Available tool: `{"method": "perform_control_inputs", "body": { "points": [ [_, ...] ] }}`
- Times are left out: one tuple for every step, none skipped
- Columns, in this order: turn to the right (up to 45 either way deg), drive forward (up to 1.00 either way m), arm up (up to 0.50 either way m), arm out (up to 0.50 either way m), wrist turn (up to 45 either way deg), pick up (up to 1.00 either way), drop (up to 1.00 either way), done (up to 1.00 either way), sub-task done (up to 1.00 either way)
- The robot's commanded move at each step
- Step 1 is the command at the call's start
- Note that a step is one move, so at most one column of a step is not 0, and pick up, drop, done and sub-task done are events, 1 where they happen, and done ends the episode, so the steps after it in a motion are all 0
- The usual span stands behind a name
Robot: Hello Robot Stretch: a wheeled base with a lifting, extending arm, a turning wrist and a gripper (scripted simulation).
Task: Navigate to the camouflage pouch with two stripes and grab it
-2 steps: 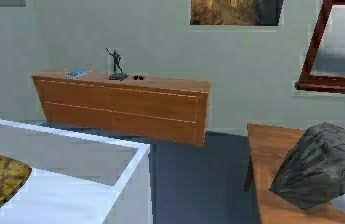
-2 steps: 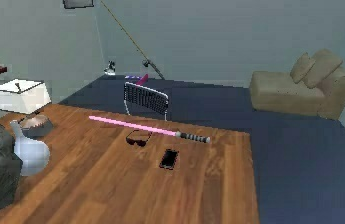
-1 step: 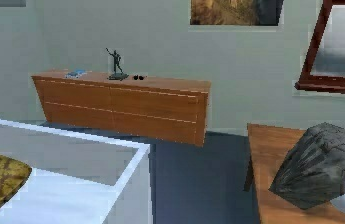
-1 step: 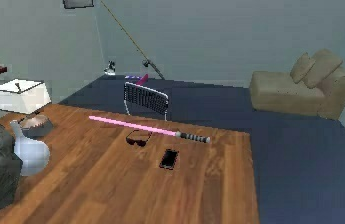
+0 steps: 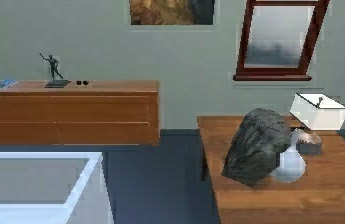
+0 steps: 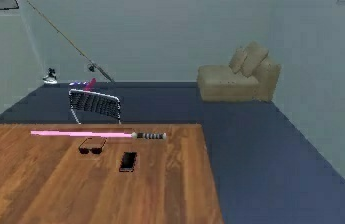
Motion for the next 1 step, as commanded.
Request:
{"method": "perform_control_inputs", "body": {
  "points": [
    [0.0,0.9,0.0,0.0,0.0,0.0,0.0,0.0,0.0]
  ]
}}
